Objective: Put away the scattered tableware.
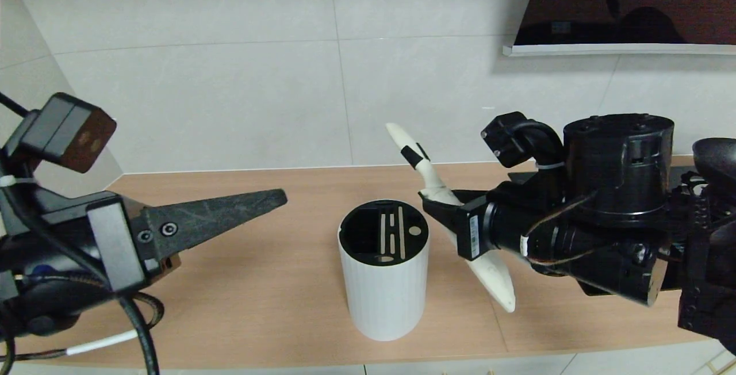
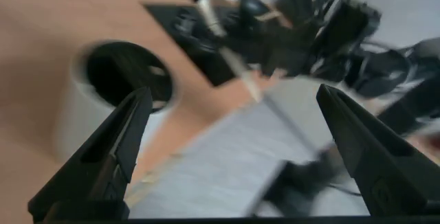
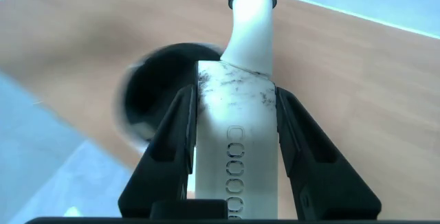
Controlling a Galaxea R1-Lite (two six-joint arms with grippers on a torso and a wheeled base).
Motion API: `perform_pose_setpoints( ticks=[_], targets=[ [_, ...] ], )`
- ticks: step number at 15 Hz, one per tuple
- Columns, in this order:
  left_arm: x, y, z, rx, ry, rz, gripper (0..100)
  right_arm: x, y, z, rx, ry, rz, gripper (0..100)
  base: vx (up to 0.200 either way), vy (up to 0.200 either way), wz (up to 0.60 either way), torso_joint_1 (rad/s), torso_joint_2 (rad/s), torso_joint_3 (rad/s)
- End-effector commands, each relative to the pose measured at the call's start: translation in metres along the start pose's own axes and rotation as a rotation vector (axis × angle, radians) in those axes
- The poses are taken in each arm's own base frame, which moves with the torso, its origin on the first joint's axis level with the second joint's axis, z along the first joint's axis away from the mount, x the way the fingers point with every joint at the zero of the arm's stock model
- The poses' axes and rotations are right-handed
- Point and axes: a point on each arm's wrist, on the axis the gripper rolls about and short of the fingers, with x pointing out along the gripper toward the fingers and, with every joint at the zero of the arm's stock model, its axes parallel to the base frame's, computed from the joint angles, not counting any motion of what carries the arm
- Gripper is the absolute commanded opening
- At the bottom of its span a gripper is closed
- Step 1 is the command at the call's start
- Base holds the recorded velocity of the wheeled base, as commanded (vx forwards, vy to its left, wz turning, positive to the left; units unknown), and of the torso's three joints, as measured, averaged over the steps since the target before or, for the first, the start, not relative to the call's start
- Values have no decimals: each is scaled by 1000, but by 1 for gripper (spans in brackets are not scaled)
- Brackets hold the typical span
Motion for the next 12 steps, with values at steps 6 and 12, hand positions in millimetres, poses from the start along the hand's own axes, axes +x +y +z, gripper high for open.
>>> perform_pose_setpoints(
  ticks=[6, 12],
  targets=[
    [58, 28, -1, -165, -86, 128, 100, -5, 38, -7, 19, 20, 116, 0, 0, 0, 0, 0, 0, 0],
    [80, 32, -9, -152, -133, 132, 100, -1, 51, -12, 54, 5, 158, 0, 0, 0, 0, 0, 0, 0]
  ],
)
